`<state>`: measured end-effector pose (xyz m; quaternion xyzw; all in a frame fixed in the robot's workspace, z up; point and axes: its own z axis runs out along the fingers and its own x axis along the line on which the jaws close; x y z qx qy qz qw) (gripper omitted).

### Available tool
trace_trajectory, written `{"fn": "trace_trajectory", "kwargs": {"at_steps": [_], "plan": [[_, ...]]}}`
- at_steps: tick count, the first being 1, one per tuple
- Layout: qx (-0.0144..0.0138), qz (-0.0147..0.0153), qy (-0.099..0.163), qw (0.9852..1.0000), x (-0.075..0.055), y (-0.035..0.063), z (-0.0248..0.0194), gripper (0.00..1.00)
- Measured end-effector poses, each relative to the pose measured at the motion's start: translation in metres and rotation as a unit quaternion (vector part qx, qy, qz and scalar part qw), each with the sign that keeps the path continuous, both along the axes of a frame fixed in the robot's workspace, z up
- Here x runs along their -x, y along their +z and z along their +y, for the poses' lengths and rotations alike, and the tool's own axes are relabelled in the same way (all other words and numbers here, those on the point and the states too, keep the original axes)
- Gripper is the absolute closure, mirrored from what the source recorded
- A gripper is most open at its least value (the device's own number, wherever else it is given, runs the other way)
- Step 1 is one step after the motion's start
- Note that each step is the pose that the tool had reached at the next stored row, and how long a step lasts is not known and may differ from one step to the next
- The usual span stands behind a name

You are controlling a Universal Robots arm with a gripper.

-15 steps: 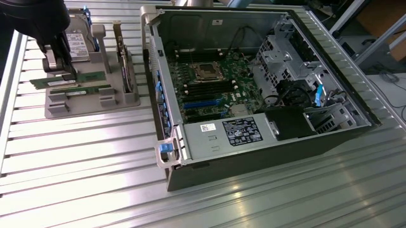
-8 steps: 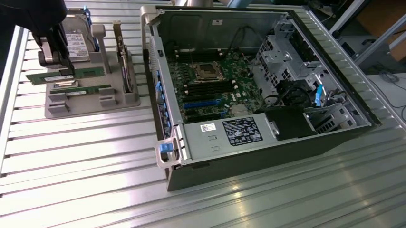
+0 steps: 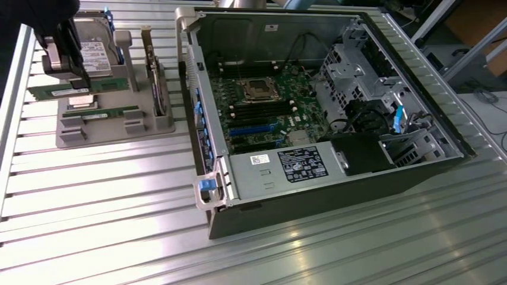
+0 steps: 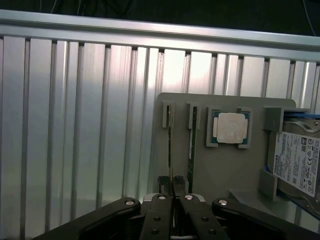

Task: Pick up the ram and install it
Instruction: 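Pick up the ram and move it above insertion slot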

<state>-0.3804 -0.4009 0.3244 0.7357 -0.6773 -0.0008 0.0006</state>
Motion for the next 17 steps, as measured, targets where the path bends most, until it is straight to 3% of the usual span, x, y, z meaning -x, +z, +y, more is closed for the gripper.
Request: {"fn": "trace_trajectory", "kwargs": {"at_steps": [17], "plan": [[0.0005,0.0,0.001,1.0,0.0,0.0298,0.0,0.87]]}}
